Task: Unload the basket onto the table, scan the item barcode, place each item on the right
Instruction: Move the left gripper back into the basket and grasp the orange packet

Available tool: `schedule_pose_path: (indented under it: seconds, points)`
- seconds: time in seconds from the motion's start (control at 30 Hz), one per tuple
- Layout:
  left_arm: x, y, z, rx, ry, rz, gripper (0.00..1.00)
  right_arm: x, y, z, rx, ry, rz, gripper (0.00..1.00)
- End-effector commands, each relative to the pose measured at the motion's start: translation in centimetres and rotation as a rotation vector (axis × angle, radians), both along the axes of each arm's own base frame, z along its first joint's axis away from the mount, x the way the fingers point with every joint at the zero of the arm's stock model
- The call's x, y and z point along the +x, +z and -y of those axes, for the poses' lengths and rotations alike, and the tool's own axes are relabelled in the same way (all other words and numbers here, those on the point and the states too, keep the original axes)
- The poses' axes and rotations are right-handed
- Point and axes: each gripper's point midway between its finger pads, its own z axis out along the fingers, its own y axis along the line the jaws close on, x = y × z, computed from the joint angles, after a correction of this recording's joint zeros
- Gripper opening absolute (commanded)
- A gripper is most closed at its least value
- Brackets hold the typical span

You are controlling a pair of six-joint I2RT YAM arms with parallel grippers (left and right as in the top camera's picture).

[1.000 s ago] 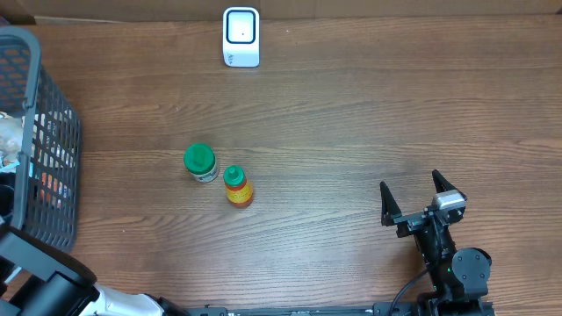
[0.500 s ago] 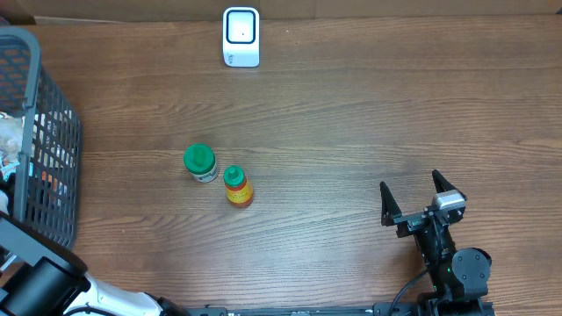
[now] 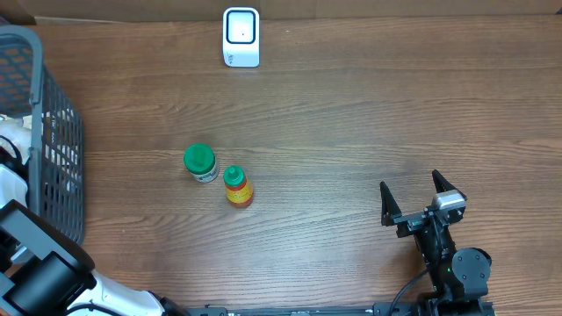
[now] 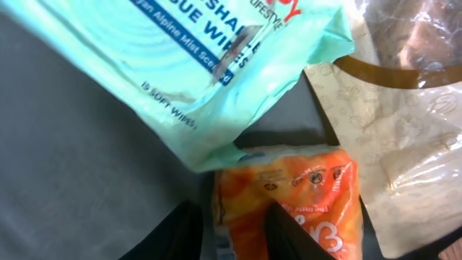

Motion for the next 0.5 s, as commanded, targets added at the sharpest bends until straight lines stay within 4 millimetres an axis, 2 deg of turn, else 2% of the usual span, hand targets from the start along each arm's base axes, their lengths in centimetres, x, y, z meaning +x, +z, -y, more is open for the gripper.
schedule_pose_path:
  seconds: [0.0, 0.03, 0.07, 0.17, 0.23, 0.3, 0.4, 0.47]
  points:
    - [-1.8, -3.7, 2.1, -0.05, -0.028, -0.091, 0.26, 0.1, -0.2, 0.2, 0.003, -0.013, 0.001, 1.0]
    - [-1.9, -3.9, 2.2, -0.052, -0.028, -0.094, 0.13, 0.1, -0.2, 0.2, 0.003, -0.012, 0.001, 1.0]
    - [-2.0, -3.9, 2.3, -0.054, -0.028, -0.095, 0.04, 0.1, -0.2, 0.2, 0.003, -0.013, 0.001, 1.0]
    - [-1.8, -3.5, 2.2, -0.056, -0.029, -0.092, 0.04, 0.1, -0.2, 0.2, 0.003, -0.013, 0.001, 1.0]
    - [-1.4, -2.3, 2.1, -0.064, -0.036, -0.077, 0.04, 0.1, -0.2, 0.2, 0.003, -0.013, 0.001, 1.0]
    - [-0.6, -0.3, 1.8, -0.06, -0.052, -0.046, 0.04, 0.1, -0.2, 0.2, 0.003, -0.013, 0.001, 1.0]
    - [1.2, 5.0, 0.8, -0.016, -0.077, 0.032, 0.04, 0.1, -0.2, 0.2, 0.003, -0.013, 0.001, 1.0]
    - [2.1, 9.3, 0.1, 0.037, -0.08, 0.089, 0.04, 0.1, -0.2, 0.2, 0.003, -0.012, 0.001, 1.0]
